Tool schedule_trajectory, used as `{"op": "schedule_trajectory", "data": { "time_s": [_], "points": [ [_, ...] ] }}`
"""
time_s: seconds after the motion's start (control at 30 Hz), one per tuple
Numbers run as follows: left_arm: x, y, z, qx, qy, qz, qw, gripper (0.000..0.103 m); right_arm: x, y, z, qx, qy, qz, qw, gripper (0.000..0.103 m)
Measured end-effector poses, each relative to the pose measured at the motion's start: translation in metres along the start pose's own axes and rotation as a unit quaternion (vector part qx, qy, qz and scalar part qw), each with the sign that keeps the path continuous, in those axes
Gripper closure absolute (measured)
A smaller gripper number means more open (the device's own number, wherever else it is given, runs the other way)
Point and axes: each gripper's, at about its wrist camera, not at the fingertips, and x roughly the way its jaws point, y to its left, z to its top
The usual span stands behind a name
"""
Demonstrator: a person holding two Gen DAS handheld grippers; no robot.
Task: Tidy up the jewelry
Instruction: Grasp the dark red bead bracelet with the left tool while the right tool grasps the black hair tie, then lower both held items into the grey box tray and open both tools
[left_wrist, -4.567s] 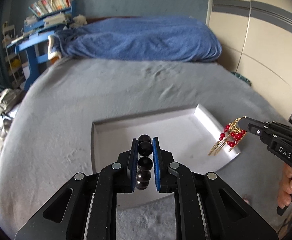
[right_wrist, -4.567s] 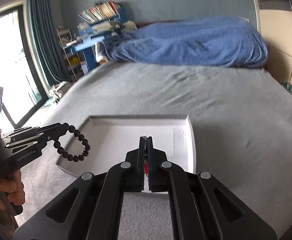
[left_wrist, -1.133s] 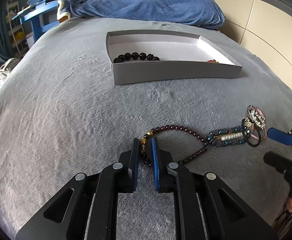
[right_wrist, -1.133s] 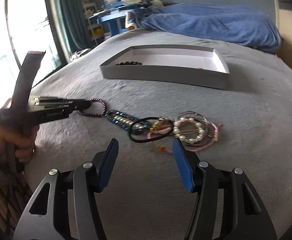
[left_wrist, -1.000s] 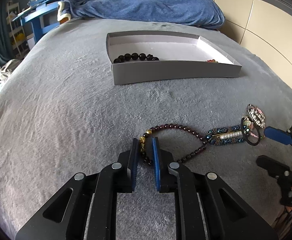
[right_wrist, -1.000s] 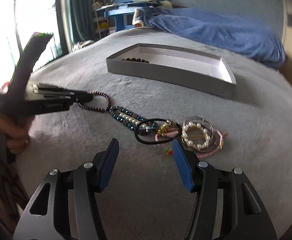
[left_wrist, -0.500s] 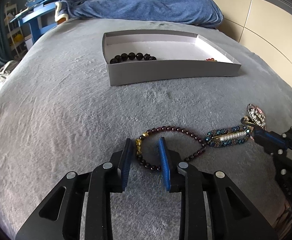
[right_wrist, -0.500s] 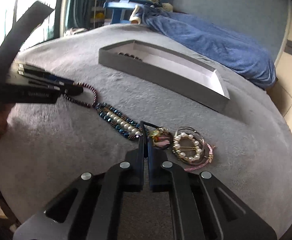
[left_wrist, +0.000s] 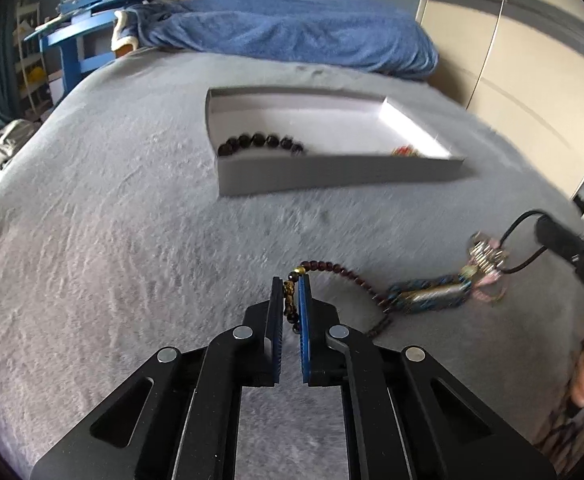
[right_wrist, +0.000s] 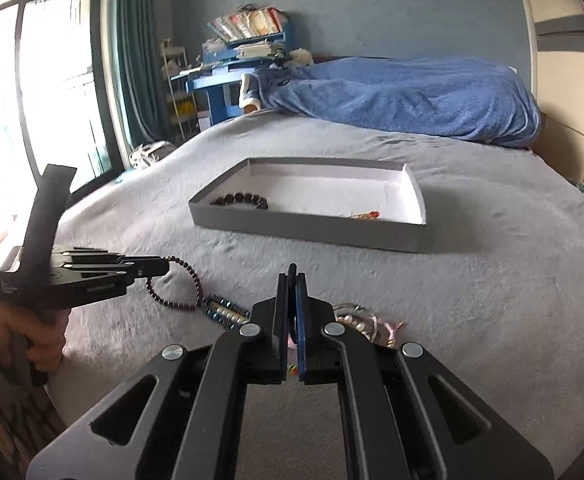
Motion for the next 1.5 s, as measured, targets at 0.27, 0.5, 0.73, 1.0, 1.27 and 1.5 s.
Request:
{"op": "schedule_trajectory", "data": {
  "time_s": [0.27, 0.5, 0.73, 1.0, 1.27, 1.5],
  "points": [
    [-0.029, -0.013, 0.026, 0.001, -0.038, -0.028, 0.9989, 0.095, -0.004, -0.021, 0.009, 0.034, -0.007, 0.0, 0.999, 0.1],
    [-0.039, -0.013, 0.049, 0.004, -0.052, -0.03, 0.9982, 0.095, 0.001, -0.041, 0.028, 0.045, -0.01, -0.005, 0.999, 0.1],
    [-0.044, -0.017, 0.075, 0.019, -0.068, -0.027, 0.9971, 0.095, 0.015, -0.047, 0.056, 0.026, -0.017, -0.012, 0.999, 0.1],
    [-0.032, -0.032, 0.111, 0.036, -0.079, -0.03, 0.9958, 0.095, 0.042, -0.056, 0.091, 0.014, -0.022, -0.002, 1.0, 0.1],
    [0.003, -0.05, 0.141, 0.048, -0.071, -0.033, 0.9957, 0.095, 0.078, -0.074, 0.098, 0.03, -0.014, -0.009, 0.999, 0.1],
    [0.044, -0.06, 0.155, 0.052, -0.05, -0.026, 0.997, 0.095, 0.122, -0.088, 0.092, 0.021, 0.023, -0.045, 0.998, 0.1]
  ]
}}
